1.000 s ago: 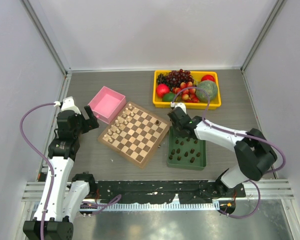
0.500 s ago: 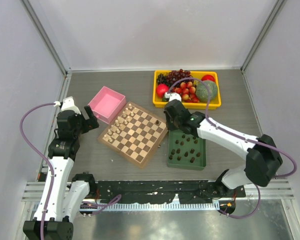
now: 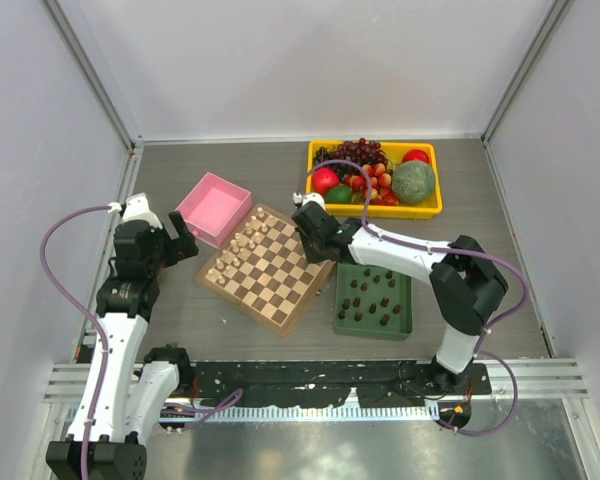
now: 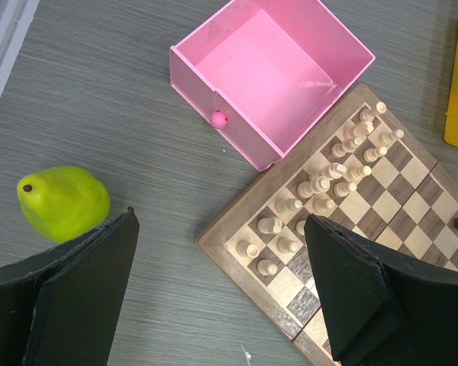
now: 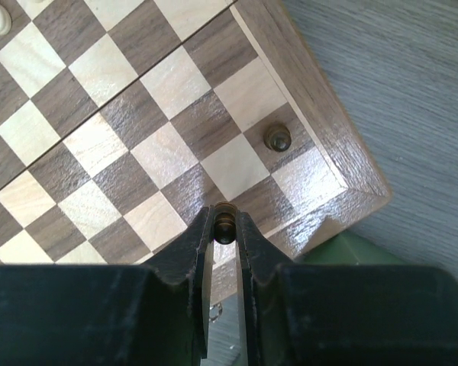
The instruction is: Set up the chess pieces on the board
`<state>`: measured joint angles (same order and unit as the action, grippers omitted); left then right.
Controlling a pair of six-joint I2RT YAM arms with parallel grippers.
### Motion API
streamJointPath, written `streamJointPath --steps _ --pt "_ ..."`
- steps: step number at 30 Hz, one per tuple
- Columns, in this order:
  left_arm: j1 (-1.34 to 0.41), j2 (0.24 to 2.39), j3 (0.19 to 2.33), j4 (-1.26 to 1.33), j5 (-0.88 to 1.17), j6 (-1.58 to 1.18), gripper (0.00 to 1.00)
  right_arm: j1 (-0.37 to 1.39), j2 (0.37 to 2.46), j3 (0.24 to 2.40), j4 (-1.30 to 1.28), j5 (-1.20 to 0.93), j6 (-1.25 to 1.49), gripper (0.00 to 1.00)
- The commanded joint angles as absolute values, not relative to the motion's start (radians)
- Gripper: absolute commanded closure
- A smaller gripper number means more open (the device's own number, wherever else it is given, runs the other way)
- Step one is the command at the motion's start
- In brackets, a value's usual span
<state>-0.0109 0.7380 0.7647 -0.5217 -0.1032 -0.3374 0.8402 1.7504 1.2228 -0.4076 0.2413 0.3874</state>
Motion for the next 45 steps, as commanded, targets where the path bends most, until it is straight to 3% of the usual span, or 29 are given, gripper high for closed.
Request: streamJointPath --steps 1,28,38,45 --pt "-0.005 0.741 0.798 -0.506 -0.086 -0.347 0.01 0.842 1.776 1.29 -0.357 0.278 0.368 0.84" --pt "-0.005 0.749 0.799 -0.506 -0.084 -0.348 0.01 0.824 1.856 1.299 -0.354 0.291 0.38 0.81" --pt "-0.005 0.747 0.798 -0.506 -0.083 -0.348 0.01 0.824 1.847 1.289 -0.334 0.25 0.362 0.68" --pt "-0.005 0.746 0.798 -0.508 -0.081 -0.348 0.01 0.822 1.836 1.282 -0.321 0.224 0.359 0.71"
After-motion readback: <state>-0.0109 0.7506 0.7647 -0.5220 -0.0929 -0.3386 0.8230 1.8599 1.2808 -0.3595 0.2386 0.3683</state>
